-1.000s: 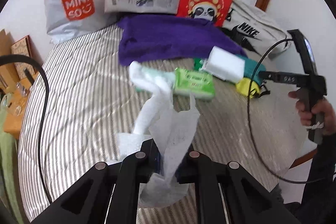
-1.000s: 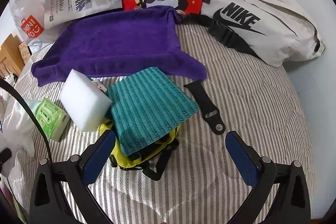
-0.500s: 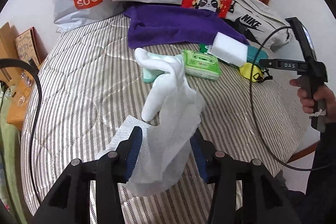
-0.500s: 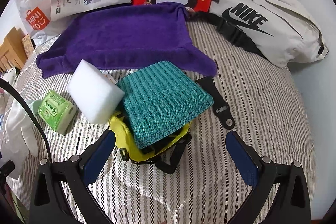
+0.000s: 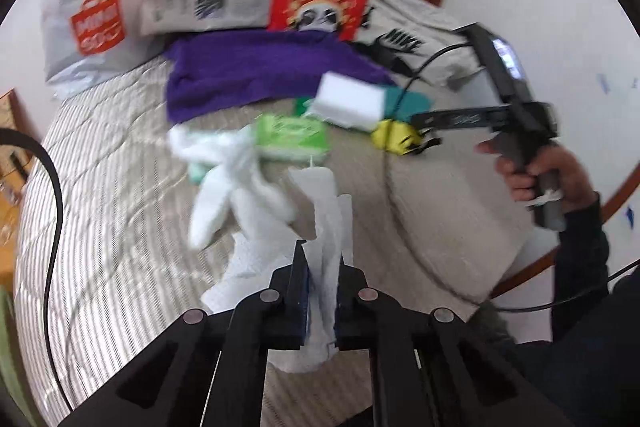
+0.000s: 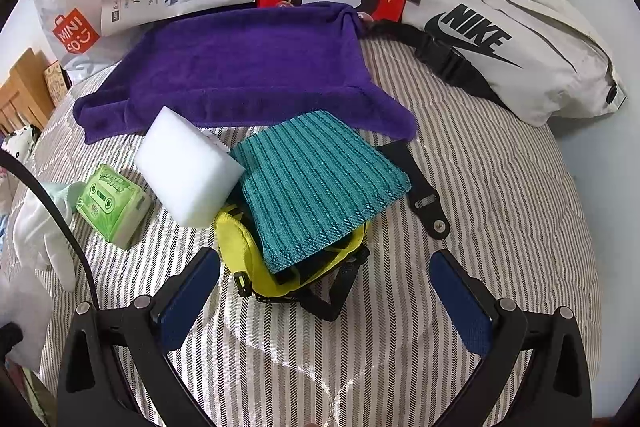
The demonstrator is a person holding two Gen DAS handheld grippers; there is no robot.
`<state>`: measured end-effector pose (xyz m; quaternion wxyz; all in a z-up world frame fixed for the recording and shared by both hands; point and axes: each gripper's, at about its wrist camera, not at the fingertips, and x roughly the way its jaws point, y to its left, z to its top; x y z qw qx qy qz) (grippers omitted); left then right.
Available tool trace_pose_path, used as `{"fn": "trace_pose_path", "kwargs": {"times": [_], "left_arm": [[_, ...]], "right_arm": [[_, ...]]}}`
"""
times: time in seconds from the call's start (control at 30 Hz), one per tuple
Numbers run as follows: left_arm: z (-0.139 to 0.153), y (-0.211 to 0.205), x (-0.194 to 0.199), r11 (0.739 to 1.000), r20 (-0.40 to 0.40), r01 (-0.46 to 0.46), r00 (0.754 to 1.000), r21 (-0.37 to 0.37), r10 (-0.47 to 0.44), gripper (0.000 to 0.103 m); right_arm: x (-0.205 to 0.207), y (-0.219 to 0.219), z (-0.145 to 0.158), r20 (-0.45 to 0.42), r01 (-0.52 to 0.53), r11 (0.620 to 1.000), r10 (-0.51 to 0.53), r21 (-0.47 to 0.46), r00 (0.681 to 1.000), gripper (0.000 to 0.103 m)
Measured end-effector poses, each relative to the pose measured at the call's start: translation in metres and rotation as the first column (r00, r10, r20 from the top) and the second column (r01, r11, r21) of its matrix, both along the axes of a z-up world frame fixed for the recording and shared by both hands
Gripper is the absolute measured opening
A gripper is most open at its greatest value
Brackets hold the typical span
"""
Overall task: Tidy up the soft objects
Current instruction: 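Carry the white cloth with the left gripper while the right gripper grasps the teal cloth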
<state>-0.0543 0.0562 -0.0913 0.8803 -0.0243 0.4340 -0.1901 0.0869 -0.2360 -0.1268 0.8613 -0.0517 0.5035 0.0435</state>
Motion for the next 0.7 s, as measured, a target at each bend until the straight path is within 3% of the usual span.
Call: {"fn": "trace_pose_path", "kwargs": {"times": [0.2,0.43,0.6,0.7], "left_arm": [[0.008,-0.028,0.010,0.997,0.031,0.079,0.996,-0.017,-0.078,0.009],[0.025,-0.036,0.036,0.995,0.081,0.084,0.994,-0.057,-0.079,0.009],[0.026,-0.026,0.069,1.000,0.086,-0.018,0.996,0.012,0.017,0.009],[0.013,-0.011,0.090,0.994,0.048,-0.095,0.995,0.054,0.093,0.009]], "right_arm": [[-0.001,-0.004,0.000,0.004,0.006,1.000,-0.006,-0.003,1.000,0.103],[0.003,-0.014,0.000,0.010,0.028,1.000,-0.028,0.009,1.000,0.103],[0.010,-0.015,0.000,0.022,0.011,0.999,-0.012,0.034,1.000,0.103],[0.020,-0.008,-0.008,0.006,-0.021,1.000,0.021,0.004,1.000,0.103]]}}
